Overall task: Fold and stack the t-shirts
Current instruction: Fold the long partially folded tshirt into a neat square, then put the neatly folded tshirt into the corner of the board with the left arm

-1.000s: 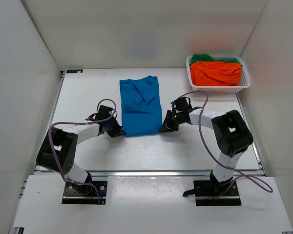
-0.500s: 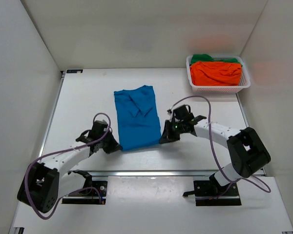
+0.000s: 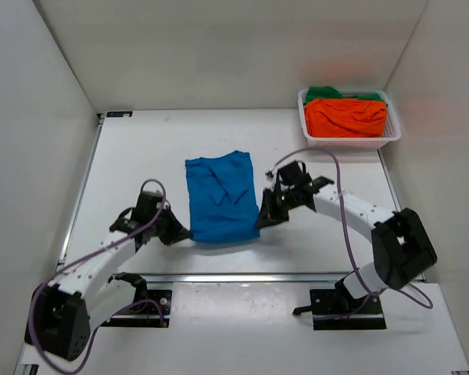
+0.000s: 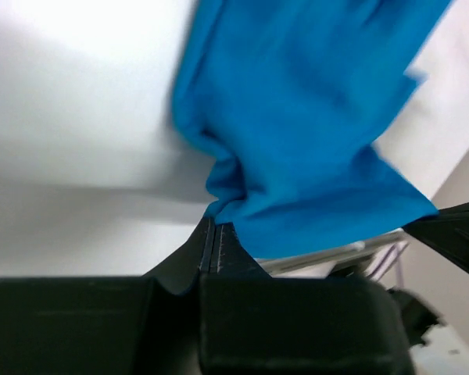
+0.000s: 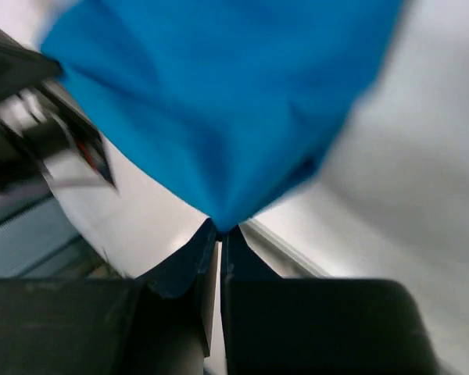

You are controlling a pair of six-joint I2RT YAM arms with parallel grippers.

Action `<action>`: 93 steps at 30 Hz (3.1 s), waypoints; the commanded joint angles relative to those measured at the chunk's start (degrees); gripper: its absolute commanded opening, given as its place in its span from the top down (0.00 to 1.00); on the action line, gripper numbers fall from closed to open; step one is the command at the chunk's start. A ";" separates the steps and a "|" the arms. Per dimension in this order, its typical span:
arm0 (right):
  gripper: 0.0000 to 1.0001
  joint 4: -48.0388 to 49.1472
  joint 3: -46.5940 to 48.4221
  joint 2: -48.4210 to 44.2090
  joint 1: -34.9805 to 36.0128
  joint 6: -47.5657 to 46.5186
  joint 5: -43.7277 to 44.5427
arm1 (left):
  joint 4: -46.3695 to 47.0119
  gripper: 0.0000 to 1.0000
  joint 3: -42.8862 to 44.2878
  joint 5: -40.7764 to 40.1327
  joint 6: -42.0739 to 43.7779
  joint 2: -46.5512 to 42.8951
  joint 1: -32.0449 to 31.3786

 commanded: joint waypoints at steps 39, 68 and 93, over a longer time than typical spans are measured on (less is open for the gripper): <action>0.47 0.15 32.61 10.47 -18.56 -11.15 7.68 | -5.56 0.35 61.91 -18.59 27.22 67.28 5.32; 0.49 8.85 17.22 -5.45 -16.71 -9.74 5.92 | -13.96 1.00 123.47 -40.76 49.38 102.81 25.52; 0.01 7.00 21.63 -0.61 -12.76 -6.75 13.90 | -4.36 0.02 118.65 -36.21 39.92 89.66 30.97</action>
